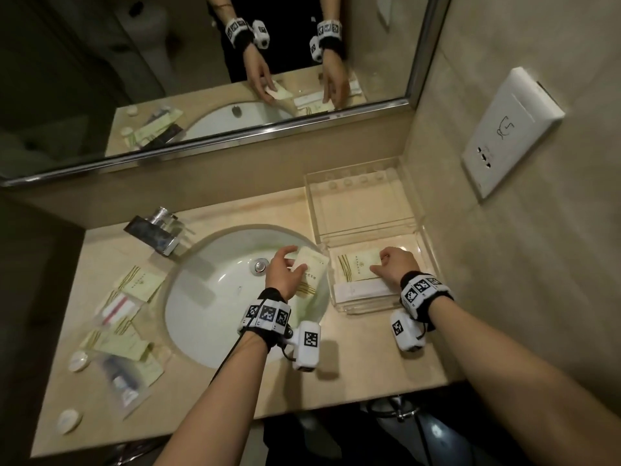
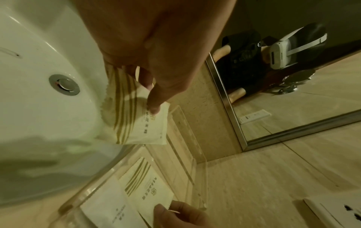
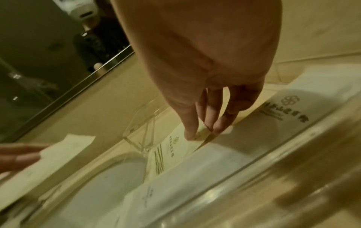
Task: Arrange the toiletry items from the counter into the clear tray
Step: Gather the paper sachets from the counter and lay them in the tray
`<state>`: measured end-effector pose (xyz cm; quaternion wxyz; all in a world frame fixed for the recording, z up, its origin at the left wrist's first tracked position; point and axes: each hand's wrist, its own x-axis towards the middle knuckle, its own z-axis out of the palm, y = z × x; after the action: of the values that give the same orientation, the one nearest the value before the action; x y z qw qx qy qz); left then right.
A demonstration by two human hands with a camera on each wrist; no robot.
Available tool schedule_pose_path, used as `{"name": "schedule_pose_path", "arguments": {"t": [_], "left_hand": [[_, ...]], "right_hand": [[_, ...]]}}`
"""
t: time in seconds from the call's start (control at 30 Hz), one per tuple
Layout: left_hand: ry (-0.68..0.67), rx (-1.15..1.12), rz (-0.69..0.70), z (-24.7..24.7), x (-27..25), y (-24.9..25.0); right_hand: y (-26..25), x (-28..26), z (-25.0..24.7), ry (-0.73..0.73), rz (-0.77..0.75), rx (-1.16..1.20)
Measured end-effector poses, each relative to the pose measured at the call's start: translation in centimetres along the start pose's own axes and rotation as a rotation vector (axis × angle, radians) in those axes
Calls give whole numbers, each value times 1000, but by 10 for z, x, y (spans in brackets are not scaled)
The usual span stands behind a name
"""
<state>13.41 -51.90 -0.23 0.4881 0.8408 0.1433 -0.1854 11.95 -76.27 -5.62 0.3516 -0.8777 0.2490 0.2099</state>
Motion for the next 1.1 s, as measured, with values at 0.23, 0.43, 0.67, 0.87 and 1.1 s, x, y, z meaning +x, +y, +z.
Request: {"name": "schedule_pose_path", "arguments": {"t": [0.23,0.43,0.67,0.87,1.1], "left_hand": [[57,-24,-19,6,12,1],[41,-58,35,14,19,9],[-103,-106,150,36,27,29],[-55,43,207,46,31,26],[-146,382,355,49,36,2]], "right_hand": [[-1,10,16,54,-113,-60],[2,11,15,68,-121,-83],[-38,-4,-10,-69,-312,457],[-17,10,-9,46,-119,352],[0,19,14,57,-23,294]]}}
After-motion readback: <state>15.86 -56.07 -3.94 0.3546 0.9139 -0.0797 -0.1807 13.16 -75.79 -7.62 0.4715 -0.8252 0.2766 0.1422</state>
